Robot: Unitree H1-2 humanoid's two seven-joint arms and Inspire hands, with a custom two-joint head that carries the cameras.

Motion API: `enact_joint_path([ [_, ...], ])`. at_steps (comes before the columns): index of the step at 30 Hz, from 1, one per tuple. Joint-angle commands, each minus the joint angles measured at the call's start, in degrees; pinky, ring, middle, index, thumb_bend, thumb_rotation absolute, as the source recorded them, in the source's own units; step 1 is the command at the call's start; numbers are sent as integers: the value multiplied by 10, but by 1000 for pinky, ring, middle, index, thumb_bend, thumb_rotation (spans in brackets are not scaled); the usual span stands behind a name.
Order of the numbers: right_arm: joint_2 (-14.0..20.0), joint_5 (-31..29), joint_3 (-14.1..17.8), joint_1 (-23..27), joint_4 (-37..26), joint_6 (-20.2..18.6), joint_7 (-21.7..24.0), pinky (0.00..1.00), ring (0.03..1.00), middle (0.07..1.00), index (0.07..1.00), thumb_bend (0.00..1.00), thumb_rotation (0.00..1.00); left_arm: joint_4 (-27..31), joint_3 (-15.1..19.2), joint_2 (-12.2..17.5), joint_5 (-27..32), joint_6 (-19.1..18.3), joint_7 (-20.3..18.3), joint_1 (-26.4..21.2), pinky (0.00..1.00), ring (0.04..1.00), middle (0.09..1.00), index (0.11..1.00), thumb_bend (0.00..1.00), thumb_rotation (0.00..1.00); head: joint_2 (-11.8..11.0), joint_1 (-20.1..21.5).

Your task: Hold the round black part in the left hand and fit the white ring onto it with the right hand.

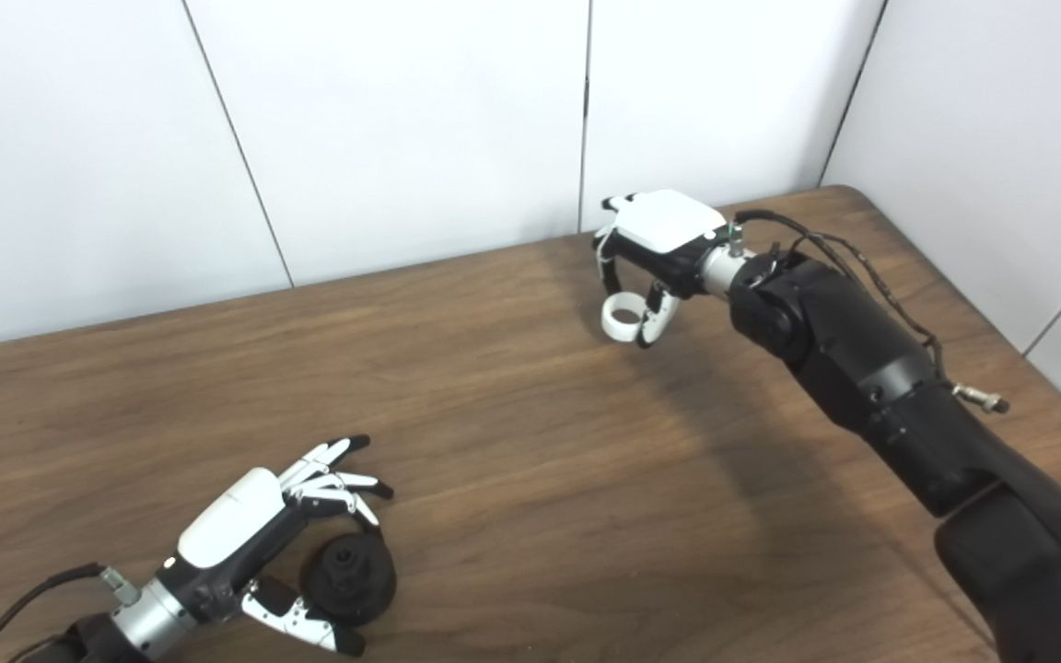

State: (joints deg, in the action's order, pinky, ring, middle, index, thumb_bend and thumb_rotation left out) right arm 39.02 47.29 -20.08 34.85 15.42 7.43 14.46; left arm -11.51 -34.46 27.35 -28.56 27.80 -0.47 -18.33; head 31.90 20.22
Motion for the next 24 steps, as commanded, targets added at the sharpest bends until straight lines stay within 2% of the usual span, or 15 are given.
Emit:
enact_joint_path([
  [1, 8, -7, 13, 34, -30, 10, 0, 1000, 1000, 833, 479, 527, 139, -20, -9, 9, -13, -9, -6, -12, 1000, 1000, 788, 482, 524, 61, 0, 0],
  [6, 5, -8, 14, 37, -66, 20, 18, 1000, 1000, 833, 480, 526, 138, -36, -24, 11, -19, -9, 14, -17, 1000, 1000, 788, 481, 524, 61, 2, -6],
  [14, -1, -26, 16, 37, -131, 38, 55, 1000, 1000, 839, 480, 526, 137, -53, -26, 9, -24, -9, 19, -22, 1000, 1000, 786, 482, 524, 61, 5, -21],
  [18, -11, -47, 17, 31, -171, 52, 62, 1000, 1000, 831, 479, 526, 137, -59, -25, 5, -27, -9, 24, -21, 1000, 999, 785, 481, 524, 61, 9, -36],
  [24, -37, -93, 12, 29, -259, 57, 109, 1000, 1000, 838, 479, 526, 138, -59, -25, -5, -32, -9, 18, -22, 1000, 1000, 787, 481, 524, 61, 16, -67],
])
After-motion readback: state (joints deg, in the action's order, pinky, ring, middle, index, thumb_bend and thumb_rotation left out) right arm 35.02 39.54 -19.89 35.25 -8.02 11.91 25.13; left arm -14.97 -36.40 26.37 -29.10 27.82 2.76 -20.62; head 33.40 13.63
